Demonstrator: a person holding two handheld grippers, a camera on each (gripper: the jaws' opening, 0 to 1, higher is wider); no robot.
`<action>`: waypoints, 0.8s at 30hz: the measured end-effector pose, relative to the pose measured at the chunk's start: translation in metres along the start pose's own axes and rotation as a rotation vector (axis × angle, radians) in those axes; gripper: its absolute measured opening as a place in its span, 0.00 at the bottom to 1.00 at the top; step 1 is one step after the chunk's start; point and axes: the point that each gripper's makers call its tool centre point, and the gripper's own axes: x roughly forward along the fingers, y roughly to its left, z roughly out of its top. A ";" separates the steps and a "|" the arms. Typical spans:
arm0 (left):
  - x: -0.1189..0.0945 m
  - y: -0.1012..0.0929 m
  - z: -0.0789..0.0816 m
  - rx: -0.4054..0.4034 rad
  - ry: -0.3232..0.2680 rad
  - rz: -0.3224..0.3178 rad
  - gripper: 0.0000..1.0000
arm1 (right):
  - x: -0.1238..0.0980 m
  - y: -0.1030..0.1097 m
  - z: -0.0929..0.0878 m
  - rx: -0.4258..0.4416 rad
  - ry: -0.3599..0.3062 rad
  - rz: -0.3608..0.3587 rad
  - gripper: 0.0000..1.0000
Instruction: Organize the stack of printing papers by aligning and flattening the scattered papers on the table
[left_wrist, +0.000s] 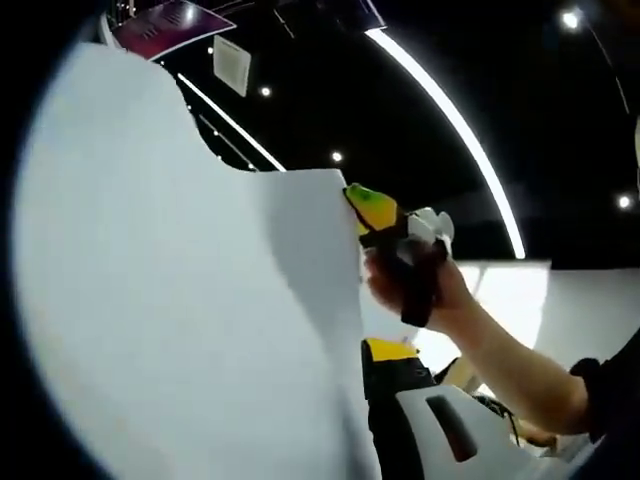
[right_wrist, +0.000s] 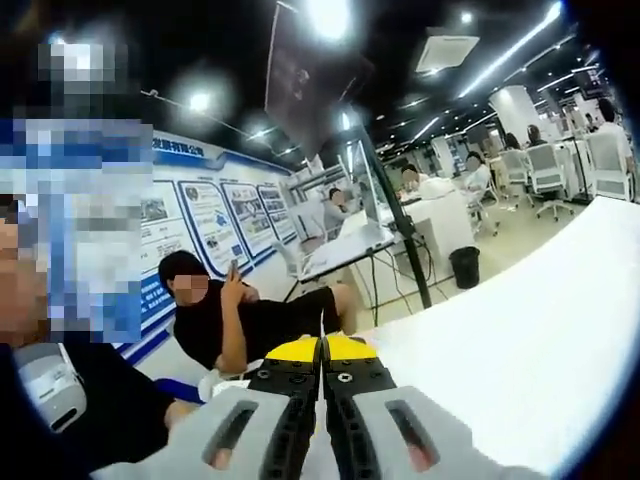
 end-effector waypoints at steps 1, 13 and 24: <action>0.000 0.000 0.000 -0.001 0.000 0.000 0.19 | -0.001 -0.002 -0.001 -0.005 0.005 -0.008 0.00; -0.003 0.003 0.003 0.018 -0.011 0.034 0.06 | -0.006 -0.007 0.002 0.012 -0.022 -0.022 0.00; -0.003 0.005 0.005 -0.009 -0.021 0.034 0.06 | -0.010 -0.018 0.003 -0.004 -0.052 -0.080 0.17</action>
